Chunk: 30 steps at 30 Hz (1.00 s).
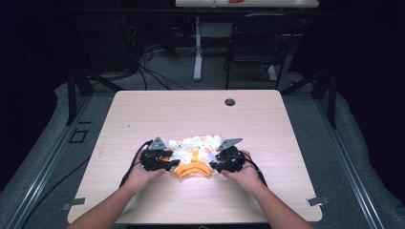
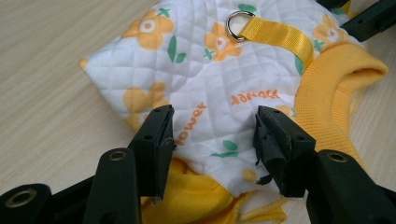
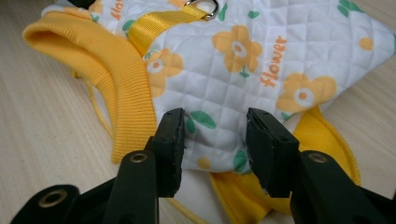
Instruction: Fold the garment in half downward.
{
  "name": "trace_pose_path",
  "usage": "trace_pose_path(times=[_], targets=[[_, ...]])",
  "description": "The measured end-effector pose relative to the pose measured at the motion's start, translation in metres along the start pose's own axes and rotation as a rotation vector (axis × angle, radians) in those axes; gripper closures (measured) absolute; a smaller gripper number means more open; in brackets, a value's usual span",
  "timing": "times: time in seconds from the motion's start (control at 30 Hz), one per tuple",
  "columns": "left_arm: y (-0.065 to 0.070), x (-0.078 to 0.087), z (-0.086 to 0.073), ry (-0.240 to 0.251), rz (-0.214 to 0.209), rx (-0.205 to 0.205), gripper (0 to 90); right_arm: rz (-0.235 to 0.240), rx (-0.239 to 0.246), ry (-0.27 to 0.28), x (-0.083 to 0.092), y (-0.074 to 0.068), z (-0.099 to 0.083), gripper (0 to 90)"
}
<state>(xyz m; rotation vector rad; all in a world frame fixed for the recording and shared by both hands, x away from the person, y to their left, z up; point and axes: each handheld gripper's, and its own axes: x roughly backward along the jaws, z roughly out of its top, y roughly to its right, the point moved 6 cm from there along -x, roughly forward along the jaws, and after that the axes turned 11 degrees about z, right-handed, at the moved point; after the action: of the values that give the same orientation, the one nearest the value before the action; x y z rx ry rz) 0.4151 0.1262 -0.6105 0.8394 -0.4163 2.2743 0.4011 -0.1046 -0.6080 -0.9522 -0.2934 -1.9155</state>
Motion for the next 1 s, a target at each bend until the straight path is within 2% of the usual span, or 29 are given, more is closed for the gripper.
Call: trace_pose_path(times=[0.1, 0.17, 0.37, 0.5, 0.6, 1.0], targets=[[-0.002, -0.003, 0.004, -0.014, 0.01, -0.003, 48.1, -0.005, 0.001, 0.006, -0.001, 0.003, 0.001, 56.7], [-0.004, -0.006, 0.006, -0.012, 0.014, 0.004, 48.7, -0.019, -0.009, 0.013, -0.002, 0.008, 0.003, 56.7], [-0.009, -0.014, 0.012, -0.008, 0.035, 0.007, 49.6, -0.021, -0.024, 0.036, -0.004, 0.017, 0.006, 56.6], [-0.011, -0.017, 0.014, -0.002, 0.034, 0.018, 49.5, -0.025, -0.034, 0.05, -0.004, 0.022, 0.007, 56.5], [-0.013, -0.019, 0.015, 0.002, 0.042, 0.022, 49.5, -0.036, -0.029, 0.051, -0.005, 0.026, 0.008, 56.3], [-0.012, -0.016, 0.019, 0.013, 0.049, 0.043, 49.8, -0.047, -0.04, 0.061, -0.002, 0.026, 0.013, 54.7]])
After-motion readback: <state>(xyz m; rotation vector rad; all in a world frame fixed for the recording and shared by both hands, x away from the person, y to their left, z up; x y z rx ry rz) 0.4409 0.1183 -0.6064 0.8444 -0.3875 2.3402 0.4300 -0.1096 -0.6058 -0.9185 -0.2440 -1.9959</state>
